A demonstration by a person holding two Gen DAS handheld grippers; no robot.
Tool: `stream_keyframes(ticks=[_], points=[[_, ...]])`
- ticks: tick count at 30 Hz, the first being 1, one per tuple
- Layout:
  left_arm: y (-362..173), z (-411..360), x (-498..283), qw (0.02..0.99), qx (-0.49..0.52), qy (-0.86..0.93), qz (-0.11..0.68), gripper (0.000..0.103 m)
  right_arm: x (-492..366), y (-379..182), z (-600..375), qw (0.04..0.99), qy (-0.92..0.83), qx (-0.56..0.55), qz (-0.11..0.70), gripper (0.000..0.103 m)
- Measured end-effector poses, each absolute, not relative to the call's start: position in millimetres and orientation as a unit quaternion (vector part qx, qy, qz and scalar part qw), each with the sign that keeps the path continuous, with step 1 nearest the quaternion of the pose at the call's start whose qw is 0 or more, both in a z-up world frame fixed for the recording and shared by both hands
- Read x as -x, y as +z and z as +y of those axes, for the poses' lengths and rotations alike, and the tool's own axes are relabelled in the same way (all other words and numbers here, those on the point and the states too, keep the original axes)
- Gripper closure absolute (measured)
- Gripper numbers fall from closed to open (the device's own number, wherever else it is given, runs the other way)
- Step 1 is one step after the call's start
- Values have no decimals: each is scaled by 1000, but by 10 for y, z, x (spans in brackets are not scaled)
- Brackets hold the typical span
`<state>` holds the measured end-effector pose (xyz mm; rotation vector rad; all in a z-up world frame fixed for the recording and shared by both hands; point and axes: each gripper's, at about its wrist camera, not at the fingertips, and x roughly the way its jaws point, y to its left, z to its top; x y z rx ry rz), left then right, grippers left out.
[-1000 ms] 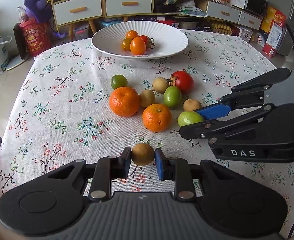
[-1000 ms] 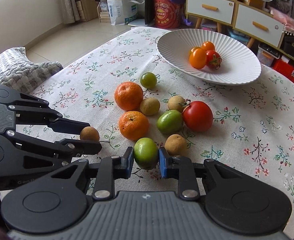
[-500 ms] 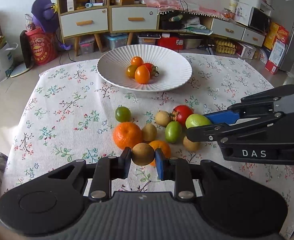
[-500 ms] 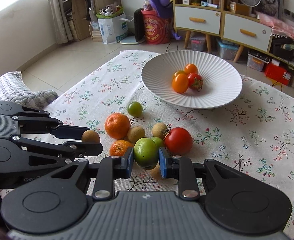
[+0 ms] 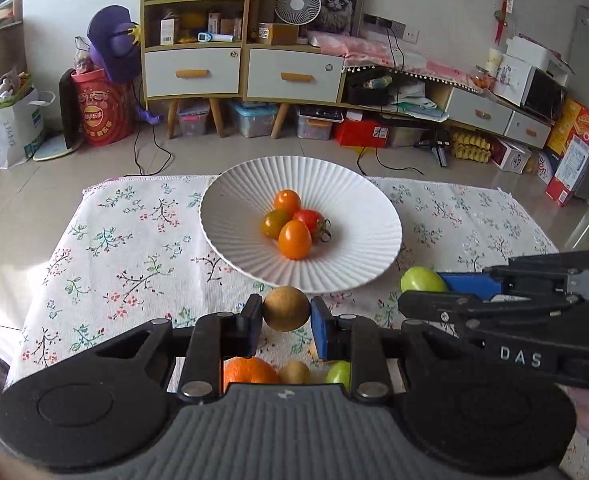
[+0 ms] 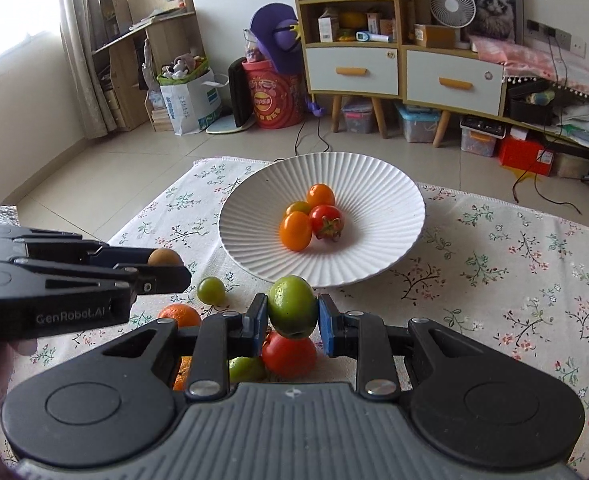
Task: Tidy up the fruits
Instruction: 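Carry the kiwi and plum into the white bowl and open both grippers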
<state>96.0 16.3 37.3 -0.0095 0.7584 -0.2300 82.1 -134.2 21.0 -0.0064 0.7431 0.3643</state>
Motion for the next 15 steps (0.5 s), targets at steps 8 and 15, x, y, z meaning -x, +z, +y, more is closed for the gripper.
stream_keyframes(ticks=[8, 15], points=[[281, 161, -1465, 922, 5, -99, 373, 83, -1112, 195, -1450, 917, 183, 30, 353, 79], [143, 234, -1934, 919, 40, -96, 381, 83, -1549, -10, -1620, 918, 171, -6, 358, 79]])
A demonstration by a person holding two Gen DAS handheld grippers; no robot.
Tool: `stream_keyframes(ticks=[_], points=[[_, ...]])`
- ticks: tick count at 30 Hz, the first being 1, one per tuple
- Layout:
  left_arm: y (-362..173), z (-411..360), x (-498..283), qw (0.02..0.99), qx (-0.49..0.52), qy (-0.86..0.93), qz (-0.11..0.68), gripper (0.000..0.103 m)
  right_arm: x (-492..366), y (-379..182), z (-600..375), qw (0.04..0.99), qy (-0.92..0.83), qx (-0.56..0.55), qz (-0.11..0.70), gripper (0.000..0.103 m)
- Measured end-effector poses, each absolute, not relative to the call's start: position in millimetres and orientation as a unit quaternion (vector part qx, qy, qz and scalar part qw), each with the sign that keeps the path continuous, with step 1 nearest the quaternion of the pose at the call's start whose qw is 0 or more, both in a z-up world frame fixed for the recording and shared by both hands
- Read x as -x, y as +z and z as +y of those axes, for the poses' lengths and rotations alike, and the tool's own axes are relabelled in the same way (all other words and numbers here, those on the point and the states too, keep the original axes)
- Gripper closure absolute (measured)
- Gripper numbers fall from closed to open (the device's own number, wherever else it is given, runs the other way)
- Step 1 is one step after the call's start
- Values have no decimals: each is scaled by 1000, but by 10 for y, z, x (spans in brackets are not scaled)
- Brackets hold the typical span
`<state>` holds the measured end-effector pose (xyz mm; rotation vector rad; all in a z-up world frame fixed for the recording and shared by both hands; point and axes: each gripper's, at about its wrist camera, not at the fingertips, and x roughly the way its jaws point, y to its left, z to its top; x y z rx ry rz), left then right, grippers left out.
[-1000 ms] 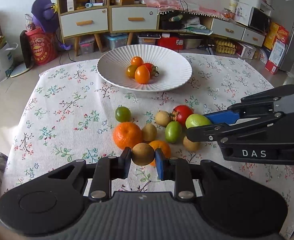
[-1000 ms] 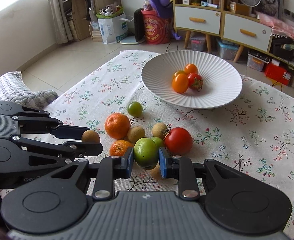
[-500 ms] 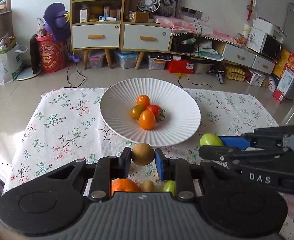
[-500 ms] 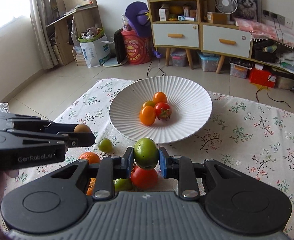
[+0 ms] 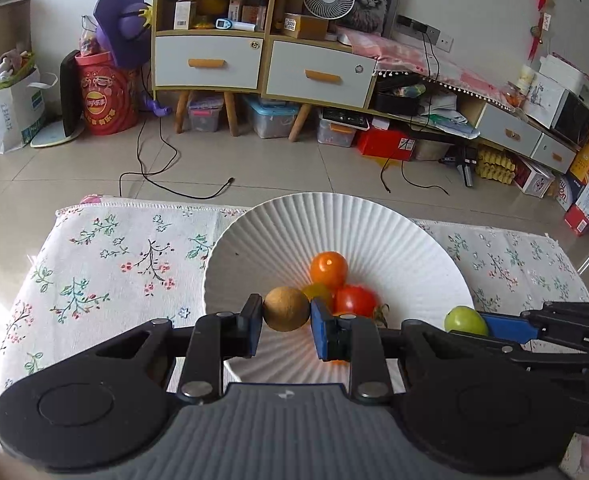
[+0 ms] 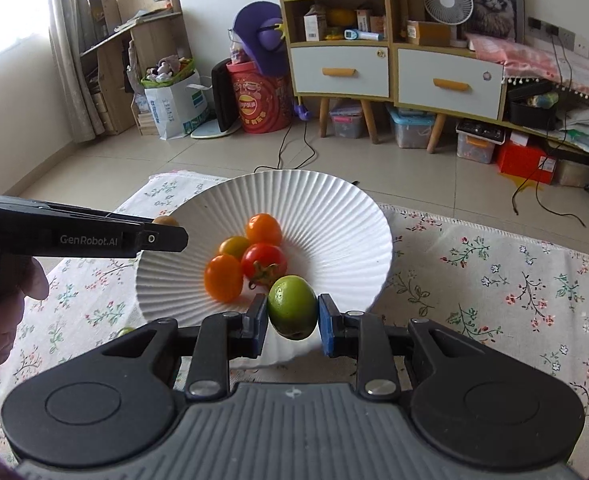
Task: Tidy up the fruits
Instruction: 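Carry the kiwi and plum into the white bowl and open both grippers, then withdraw both tools from the bowl back over the remaining fruits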
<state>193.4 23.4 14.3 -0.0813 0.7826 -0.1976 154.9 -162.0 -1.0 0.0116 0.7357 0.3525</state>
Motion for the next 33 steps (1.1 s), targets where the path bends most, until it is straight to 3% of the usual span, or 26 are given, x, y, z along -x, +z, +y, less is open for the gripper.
stream_keyframes(ticks=[23, 31, 33], points=[[13, 233, -2230, 909, 56, -140, 388, 81, -1997, -168, -1593, 919, 184, -47, 345, 79], [59, 214, -2177, 914, 34, -131, 382, 63, -1985, -63, -1687, 919, 172, -78, 347, 61], [100, 216, -2132, 916, 30, -130, 379, 57, -1953, -23, -1707, 920, 165, -76, 347, 51]])
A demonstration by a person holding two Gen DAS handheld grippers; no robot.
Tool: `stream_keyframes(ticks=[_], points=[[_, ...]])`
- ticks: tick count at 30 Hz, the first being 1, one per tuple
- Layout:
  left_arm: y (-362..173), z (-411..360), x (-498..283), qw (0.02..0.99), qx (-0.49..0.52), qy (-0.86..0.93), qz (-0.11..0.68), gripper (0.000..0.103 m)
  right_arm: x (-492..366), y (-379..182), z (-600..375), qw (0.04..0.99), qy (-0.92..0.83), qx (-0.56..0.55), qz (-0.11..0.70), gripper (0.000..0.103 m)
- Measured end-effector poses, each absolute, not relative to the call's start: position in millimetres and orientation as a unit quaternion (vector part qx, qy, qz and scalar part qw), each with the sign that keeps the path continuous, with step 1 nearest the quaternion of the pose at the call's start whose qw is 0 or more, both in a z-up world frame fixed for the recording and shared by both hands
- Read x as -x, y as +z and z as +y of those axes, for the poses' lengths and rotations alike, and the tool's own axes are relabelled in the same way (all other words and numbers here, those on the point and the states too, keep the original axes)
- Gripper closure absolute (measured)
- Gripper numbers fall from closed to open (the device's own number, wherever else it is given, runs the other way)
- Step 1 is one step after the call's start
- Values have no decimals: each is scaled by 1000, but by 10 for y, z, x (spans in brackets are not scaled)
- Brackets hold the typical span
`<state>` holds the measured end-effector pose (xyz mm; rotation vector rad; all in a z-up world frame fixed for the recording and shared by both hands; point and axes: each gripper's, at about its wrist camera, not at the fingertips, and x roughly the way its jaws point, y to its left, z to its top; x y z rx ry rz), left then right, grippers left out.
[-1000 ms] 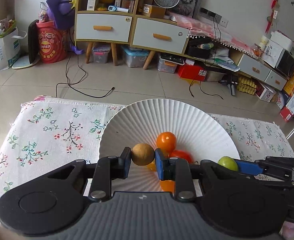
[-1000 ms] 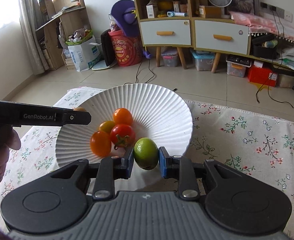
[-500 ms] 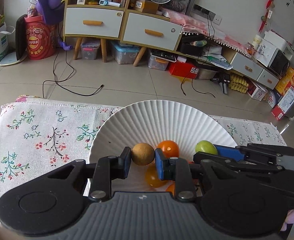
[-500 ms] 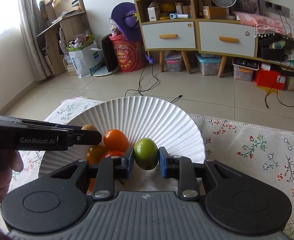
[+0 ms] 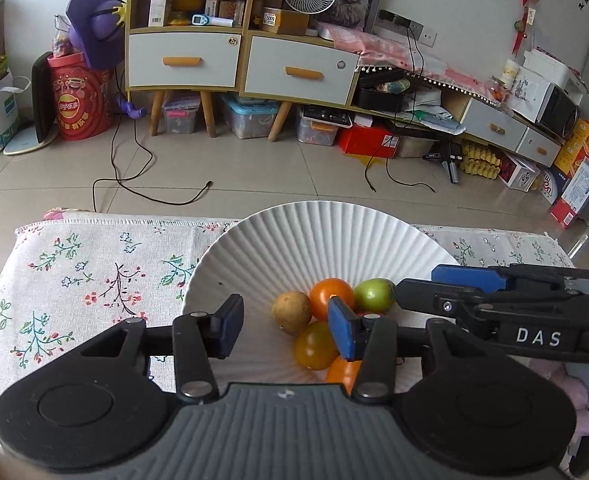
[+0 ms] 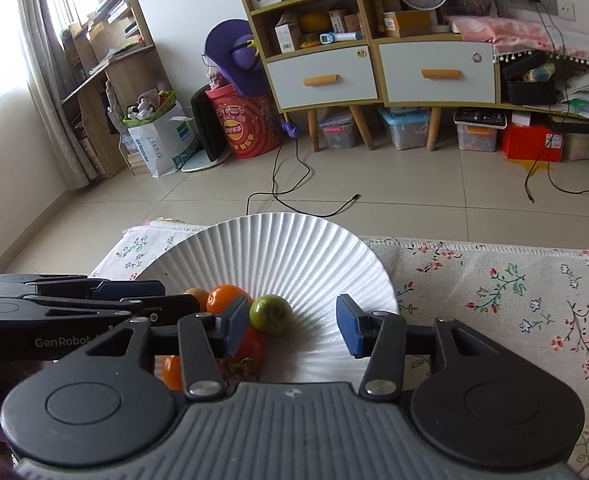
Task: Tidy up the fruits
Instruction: 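Withdraw both tools from the bowl back over the remaining fruits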
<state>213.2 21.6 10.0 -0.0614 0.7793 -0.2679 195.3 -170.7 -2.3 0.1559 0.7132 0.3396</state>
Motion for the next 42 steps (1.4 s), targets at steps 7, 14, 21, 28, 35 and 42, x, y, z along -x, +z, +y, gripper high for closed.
stream_keyframes(ticks=[7, 14, 21, 28, 35, 42], points=[[203, 215, -1919, 918, 10, -127, 375, 39, -1798, 101, -1752, 921, 148, -67, 353, 35], [313, 200, -1632, 919, -13, -121, 374, 22, -1544, 223, -1769, 924, 129, -51, 357, 24], [428, 241, -1366, 923, -18, -113, 368, 13, -1306, 331, -1787, 927, 117, -38, 355, 17], [459, 225, -1125, 923, -27, -98, 371, 5, -1097, 381, -1776, 929, 116, -37, 349, 10], [444, 180, -917, 918, -37, -93, 383, 5, -930, 364, -1785, 926, 120, -28, 356, 4], [358, 142, -764, 920, -59, -91, 376, 5, -750, 255, -1806, 922, 117, -41, 367, 2]])
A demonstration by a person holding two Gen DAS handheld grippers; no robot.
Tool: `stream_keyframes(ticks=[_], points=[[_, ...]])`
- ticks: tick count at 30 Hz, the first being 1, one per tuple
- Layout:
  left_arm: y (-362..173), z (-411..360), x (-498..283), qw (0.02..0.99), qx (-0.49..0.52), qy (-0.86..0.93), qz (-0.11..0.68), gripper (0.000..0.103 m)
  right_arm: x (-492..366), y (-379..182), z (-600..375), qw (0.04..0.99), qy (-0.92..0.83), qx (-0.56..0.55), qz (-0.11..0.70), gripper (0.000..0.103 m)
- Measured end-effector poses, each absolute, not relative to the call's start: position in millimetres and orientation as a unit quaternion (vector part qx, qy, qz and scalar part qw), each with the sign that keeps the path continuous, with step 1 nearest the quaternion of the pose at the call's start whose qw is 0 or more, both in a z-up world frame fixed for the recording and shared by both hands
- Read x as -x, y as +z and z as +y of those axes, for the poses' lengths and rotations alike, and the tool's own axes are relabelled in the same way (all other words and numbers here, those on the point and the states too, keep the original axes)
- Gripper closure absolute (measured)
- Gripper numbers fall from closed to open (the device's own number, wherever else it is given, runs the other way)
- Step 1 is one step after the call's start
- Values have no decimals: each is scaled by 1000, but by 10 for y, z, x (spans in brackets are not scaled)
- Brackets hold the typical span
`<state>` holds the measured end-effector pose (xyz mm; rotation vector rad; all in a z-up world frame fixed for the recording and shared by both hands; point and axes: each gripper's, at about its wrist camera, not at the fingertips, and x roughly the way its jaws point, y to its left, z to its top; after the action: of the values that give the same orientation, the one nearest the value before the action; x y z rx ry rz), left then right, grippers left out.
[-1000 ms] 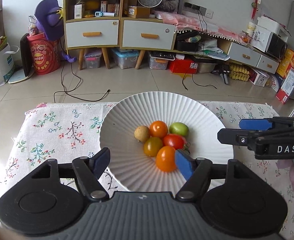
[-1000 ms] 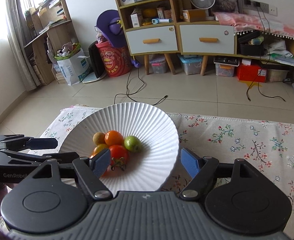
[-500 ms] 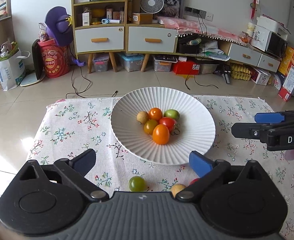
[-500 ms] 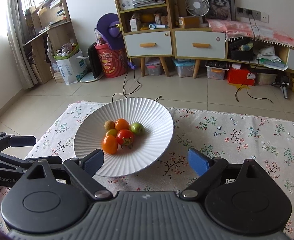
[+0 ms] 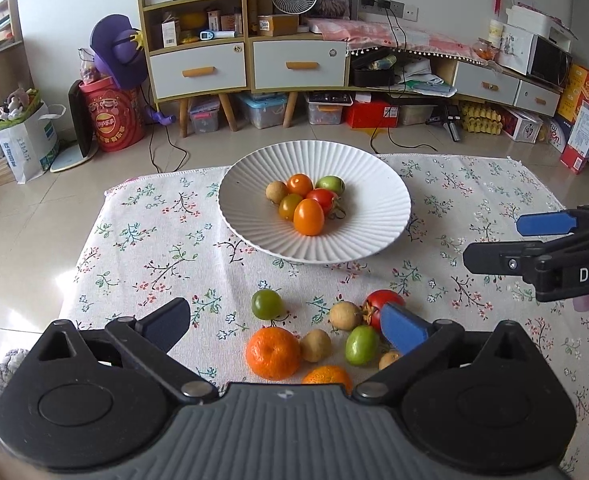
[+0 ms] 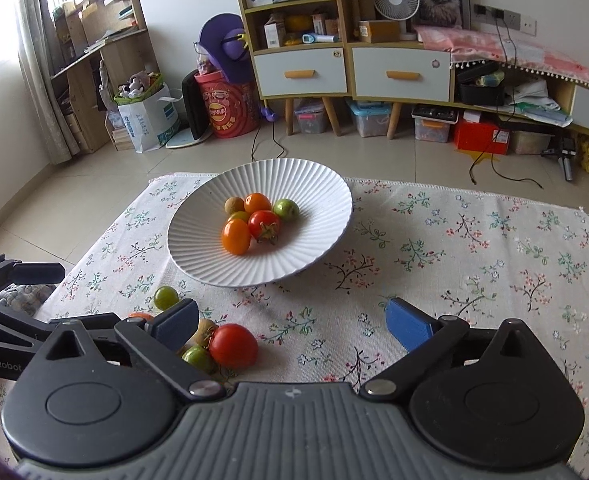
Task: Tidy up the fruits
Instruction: 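Withdraw both tools from the bowl back over the remaining fruits, then grasp a mandarin orange with the left gripper while the right gripper grasps a brown kiwi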
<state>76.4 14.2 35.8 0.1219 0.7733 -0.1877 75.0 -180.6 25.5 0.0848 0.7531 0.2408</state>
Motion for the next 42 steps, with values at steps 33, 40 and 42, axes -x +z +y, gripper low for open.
stream_keyframes(ticks=[33, 40, 42], points=[[-406, 137, -349, 903, -75, -129, 403, 9, -306, -320, -1565, 905, 163, 87, 382, 1], [-368, 88, -349, 912, -52, -148, 380, 35, -299, -364, -1522, 899, 173, 104, 388, 1], [-363, 76, -377, 913, -50, -150, 377, 45, -295, -364, -1502, 898, 175, 106, 389, 1]])
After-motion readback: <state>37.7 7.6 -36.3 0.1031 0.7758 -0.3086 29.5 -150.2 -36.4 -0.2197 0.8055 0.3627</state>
